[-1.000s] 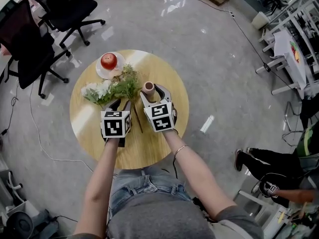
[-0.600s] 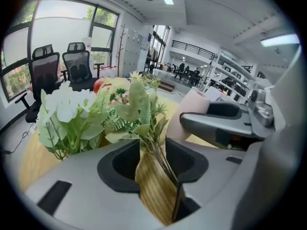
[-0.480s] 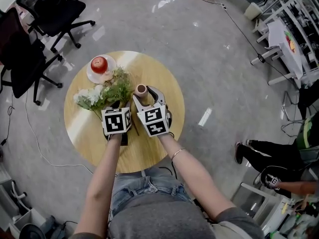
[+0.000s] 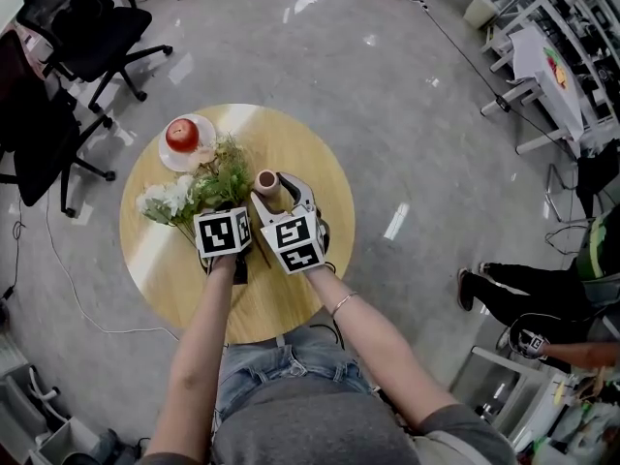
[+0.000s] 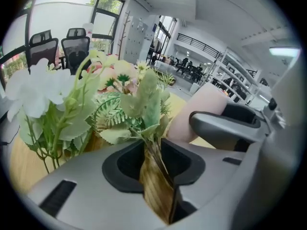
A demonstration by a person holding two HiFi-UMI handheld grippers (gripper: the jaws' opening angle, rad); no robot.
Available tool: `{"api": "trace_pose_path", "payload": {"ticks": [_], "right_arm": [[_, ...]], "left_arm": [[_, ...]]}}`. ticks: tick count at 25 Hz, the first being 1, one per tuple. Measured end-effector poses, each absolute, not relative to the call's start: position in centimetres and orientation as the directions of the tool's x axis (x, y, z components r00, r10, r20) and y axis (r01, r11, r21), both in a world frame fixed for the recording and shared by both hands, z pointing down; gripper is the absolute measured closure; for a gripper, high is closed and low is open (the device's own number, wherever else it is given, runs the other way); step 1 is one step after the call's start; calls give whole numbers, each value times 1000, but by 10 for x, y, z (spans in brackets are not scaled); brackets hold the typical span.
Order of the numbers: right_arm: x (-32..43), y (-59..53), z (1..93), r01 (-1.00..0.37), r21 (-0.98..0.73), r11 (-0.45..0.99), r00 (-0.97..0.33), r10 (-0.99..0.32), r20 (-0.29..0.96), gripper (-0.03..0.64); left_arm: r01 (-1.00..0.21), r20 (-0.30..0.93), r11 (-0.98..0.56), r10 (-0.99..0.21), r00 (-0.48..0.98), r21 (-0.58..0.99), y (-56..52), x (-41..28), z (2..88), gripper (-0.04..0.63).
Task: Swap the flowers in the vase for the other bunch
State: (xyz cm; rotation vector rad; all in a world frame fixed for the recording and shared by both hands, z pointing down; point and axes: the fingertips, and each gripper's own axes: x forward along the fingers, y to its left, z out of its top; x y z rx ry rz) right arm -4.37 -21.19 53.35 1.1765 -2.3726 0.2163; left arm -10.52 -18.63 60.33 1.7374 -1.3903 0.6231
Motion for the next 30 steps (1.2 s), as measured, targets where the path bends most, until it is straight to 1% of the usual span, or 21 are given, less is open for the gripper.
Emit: {"api": "trace_pose_path", "payload": {"ticks": [11, 21, 30], "right_arm": [[-40, -211, 532, -783, 71, 618, -515, -708, 483, 374], [-39, -209, 533, -779, 77, 623, -519, -708, 480, 374], [-42, -205, 533, -777, 80, 624, -517, -706, 484, 374]], "left_arm": [[-950, 742, -66, -609, 281, 305, -183, -112, 584, 548], [-940, 658, -74, -697, 287, 332, -170, -122, 543, 558], [-907, 513, -132, -788, 340, 399, -170, -126, 480, 558]]}}
